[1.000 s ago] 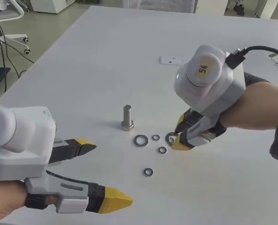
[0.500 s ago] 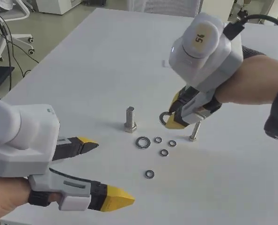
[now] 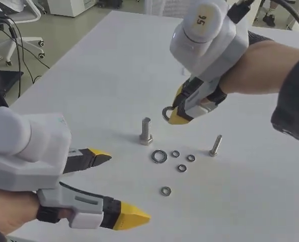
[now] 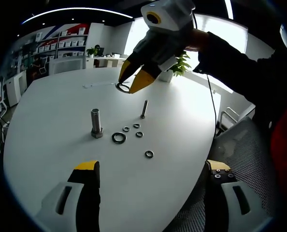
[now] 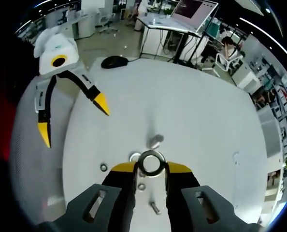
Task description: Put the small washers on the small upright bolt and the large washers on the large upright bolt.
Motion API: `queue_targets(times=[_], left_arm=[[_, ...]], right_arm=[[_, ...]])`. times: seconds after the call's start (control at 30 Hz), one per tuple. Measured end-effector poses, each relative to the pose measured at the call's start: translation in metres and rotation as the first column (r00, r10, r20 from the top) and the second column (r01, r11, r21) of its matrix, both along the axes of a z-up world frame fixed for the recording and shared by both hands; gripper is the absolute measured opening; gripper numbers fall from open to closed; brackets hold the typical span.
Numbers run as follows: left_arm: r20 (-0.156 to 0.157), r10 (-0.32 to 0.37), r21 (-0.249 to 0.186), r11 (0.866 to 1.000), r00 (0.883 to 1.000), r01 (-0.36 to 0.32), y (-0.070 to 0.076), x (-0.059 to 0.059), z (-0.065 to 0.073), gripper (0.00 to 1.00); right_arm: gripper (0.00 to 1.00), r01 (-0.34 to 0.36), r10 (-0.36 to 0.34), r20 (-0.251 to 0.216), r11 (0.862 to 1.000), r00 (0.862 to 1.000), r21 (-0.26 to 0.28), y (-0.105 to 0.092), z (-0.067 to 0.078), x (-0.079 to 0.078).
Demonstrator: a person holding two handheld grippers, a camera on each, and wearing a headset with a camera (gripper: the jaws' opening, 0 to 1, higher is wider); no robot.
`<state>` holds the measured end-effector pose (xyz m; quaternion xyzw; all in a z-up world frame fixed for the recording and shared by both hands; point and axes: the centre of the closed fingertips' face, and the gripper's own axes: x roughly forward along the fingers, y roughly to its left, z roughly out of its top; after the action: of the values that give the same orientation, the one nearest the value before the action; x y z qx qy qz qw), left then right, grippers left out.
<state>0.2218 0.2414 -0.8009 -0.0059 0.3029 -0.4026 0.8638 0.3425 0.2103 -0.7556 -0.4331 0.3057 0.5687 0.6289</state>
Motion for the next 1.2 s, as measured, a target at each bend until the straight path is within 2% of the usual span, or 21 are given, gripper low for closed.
queue_targets(times=[0.7,1.2], left_arm=[[-0.003,0.011,0.0,1.0,1.0,-0.011,0.002,0.001,-0.002,0.9],[0.0,0.02,-0.006,1.0,1.0,-0.02,0.003,0.003,-0.001,0.9]], right_arm=[[0.23,-0.028,0.028,-0.001,1.0,1.0,-0.009,0.018,-0.002,0.014],[0.23,-0.049,0.048,-0.014,0.998,0.999,-0.03,0.024,-0.009,0.015]])
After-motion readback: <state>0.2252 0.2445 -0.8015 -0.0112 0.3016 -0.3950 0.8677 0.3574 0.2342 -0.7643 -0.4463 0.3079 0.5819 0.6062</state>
